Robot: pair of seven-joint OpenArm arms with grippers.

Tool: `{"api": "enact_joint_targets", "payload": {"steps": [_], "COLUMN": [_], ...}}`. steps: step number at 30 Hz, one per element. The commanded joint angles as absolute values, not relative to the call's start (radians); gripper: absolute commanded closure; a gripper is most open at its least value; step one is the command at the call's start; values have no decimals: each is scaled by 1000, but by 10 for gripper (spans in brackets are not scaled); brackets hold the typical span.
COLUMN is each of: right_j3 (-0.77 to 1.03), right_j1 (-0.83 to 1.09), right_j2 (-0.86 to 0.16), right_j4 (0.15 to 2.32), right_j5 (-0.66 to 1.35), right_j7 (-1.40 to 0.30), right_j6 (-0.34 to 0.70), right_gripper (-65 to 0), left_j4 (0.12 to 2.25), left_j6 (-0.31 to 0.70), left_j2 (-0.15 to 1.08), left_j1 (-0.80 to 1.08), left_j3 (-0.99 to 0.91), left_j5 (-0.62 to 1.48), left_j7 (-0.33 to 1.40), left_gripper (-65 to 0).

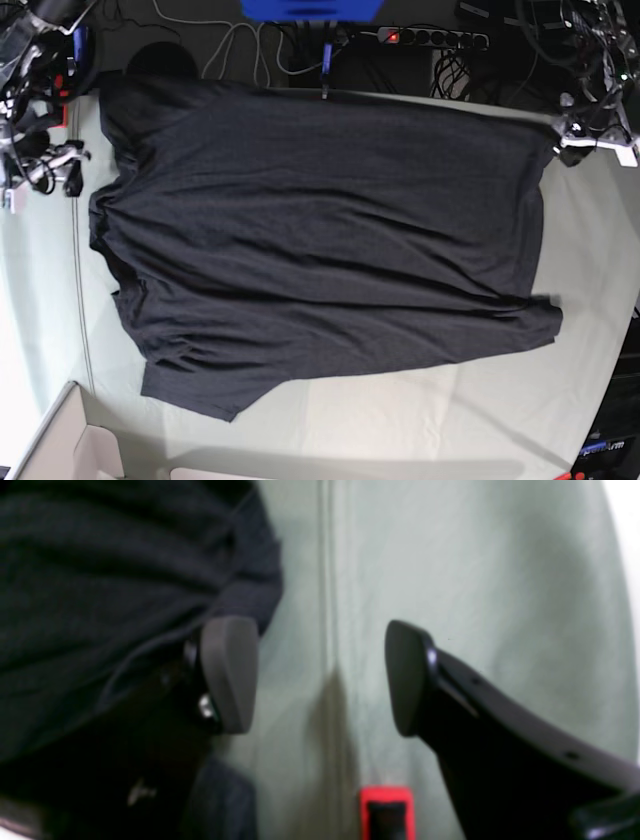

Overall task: Layout the t-shirt on the table in an organized manner, then fold the t-shirt properly
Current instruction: 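Pull the collar-side corners apart with both grippers, stretching the edge taut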

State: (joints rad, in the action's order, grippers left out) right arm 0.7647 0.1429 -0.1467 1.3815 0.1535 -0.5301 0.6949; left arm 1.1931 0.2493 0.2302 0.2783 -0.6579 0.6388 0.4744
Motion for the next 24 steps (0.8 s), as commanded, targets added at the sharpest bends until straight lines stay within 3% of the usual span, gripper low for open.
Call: {"api": "enact_joint_targets", "payload": {"steps": [1,4,11,19,21,24], "right_j3": [766,766,765,765,765,765], "right_j1": [134,134,134,134,134,134], "right_j2": [-160,-154,-151,-151,-153,-154], "right_j4": [1405,1402,1400,1400,1400,1400], "right_j5": [166,166,165,165,163,163], "right_j7": [-507,-507,-507,-507,-507,-507], "right_j6": [698,698,698,698,698,698], "right_gripper": [-409,-409,-409,-409,-409,-408], "left_j4": [1198,1198,1337,1399,1399,1403], "left_j6": [246,246,246,246,246,248], "left_j2": [237,228,166,94,90,93], "left_j1": [277,275,286,294,294,297], "left_j3": [-659,-659,-651,-651,-651,-659], "left_j5": [633,633,616,446,421,418], "left_j7": [535,588,599,598,595,590], "left_gripper": [-336,-412,-412,-411,-377,-224]}}
